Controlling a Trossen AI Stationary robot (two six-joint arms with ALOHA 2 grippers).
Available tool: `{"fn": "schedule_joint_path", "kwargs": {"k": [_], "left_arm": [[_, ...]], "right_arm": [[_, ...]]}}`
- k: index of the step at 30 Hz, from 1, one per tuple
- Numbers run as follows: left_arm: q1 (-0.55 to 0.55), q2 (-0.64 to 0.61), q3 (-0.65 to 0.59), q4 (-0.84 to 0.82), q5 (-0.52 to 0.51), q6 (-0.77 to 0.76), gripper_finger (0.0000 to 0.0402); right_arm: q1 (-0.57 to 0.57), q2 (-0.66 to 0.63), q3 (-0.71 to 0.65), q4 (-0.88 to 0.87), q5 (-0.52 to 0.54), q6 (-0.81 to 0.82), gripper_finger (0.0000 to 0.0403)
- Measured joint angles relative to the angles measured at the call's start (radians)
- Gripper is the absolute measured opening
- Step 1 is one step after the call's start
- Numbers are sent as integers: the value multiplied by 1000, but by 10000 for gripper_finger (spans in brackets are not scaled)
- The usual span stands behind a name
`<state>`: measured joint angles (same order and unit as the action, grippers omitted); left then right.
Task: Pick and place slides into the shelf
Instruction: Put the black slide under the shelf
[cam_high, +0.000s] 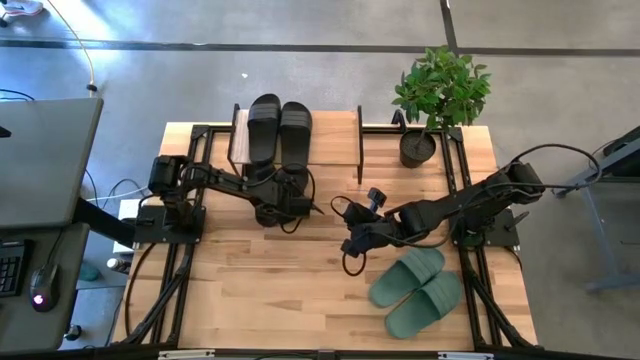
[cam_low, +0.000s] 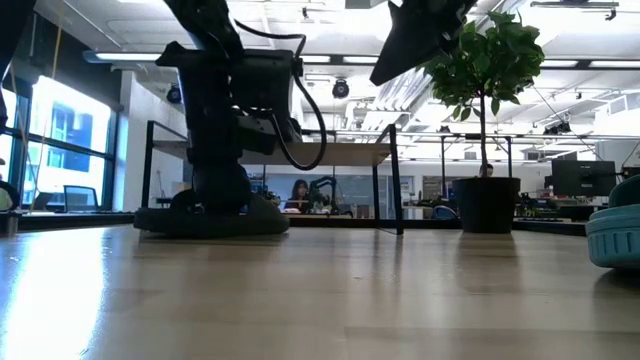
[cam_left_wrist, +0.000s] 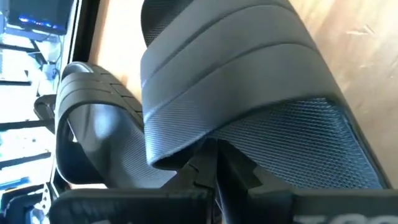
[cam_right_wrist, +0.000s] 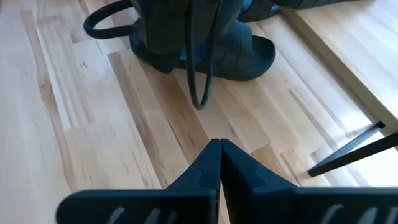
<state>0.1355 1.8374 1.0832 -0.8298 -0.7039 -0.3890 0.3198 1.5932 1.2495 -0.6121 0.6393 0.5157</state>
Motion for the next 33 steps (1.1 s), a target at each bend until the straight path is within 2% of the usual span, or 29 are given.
{"fn": "schedule_joint_path", "kwargs": {"k": [11, 15, 20, 22, 24, 26, 28, 30, 33], "left_arm": [[-81, 0, 0, 0, 4, 15, 7], [-132, -15, 0, -7, 4, 8, 28], [-195, -64, 7, -63, 5, -84, 67], [-221, -91, 17, -106, 6, -123, 82], [-251, -125, 30, -127, 6, -136, 94], [-287, -173, 37, -130, 6, -128, 103], [-325, -223, 41, -110, 7, -107, 107], [-368, -282, 42, -102, 9, -87, 107], [-431, -379, 43, -89, 29, -61, 104]], "right_arm": [[0, 0, 0, 0, 7, -23, 0], [-4, 0, 0, 0, 7, -23, 0], [-28, 0, -12, 38, -26, -19, 0], [-43, -1, -52, 142, -67, -17, 0], [-59, -2, -131, 331, -147, -9, 0], [-76, -2, -248, 606, -262, -1, 0], [-92, 3, -370, 877, -320, 45, 0], [-103, 9, -465, 1026, -288, 116, 0], [-106, 14, -521, 1059, -173, 170, 0]]}}
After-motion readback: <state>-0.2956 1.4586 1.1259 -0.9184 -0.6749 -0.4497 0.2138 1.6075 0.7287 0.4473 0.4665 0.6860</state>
